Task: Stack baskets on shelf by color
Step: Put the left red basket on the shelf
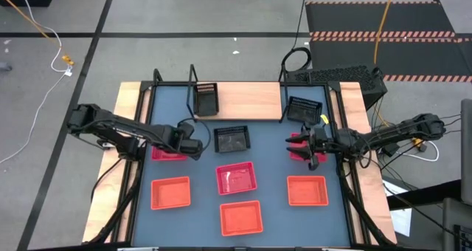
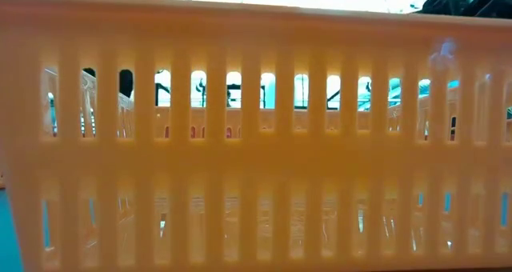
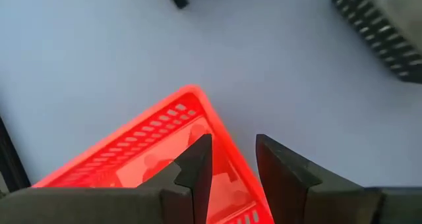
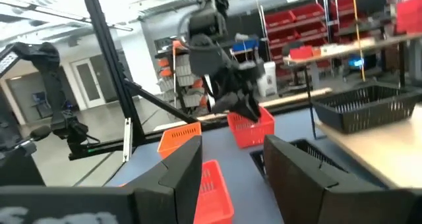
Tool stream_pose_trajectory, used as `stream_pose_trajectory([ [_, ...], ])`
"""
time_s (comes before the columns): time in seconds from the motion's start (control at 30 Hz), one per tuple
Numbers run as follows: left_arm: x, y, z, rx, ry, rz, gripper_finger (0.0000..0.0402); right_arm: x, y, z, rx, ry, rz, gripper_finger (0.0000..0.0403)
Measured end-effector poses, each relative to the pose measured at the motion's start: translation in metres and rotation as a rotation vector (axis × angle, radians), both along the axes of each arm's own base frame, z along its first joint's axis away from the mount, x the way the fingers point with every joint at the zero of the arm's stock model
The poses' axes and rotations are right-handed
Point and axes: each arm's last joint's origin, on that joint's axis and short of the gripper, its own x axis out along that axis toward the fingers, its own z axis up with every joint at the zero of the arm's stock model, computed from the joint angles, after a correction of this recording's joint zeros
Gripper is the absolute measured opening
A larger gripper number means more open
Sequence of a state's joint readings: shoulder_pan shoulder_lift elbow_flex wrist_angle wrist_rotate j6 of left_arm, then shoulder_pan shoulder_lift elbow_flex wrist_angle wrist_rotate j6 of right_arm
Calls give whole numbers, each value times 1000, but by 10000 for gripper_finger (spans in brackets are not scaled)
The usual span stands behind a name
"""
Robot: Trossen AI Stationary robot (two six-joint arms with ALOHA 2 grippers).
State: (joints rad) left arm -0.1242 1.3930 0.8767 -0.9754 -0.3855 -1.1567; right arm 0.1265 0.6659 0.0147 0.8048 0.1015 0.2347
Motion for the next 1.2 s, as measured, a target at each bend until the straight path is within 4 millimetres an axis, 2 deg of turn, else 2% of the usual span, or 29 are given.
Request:
stream_pose_trajectory([
  [0.23, -2, 0, -4, 3, 6, 3, 120, 0, 0, 1, -53, -15, -14, 155],
  [0.37, -5, 6, -15, 8, 14, 6, 120, 0, 0, 1, -53, -11, -14, 155],
  [0.53, -4, 17, -28, -28, -18, -15, 120, 0, 0, -1, 2, 12, -4, 155],
  [0.73, -2, 27, -30, -48, -21, -72, 118, 1, 0, -6, 93, 64, 7, 155],
  [0.83, -2, 29, -30, -67, -7, -108, 98, 1, 0, -8, 131, 90, 9, 155],
  [1.03, -2, 28, -30, -122, 16, -166, 12, 1, 0, -9, 160, 98, 12, 155],
  [1.2, -1, 28, -9, -147, 96, -169, 23, 1, 0, -9, 159, 101, 12, 155],
])
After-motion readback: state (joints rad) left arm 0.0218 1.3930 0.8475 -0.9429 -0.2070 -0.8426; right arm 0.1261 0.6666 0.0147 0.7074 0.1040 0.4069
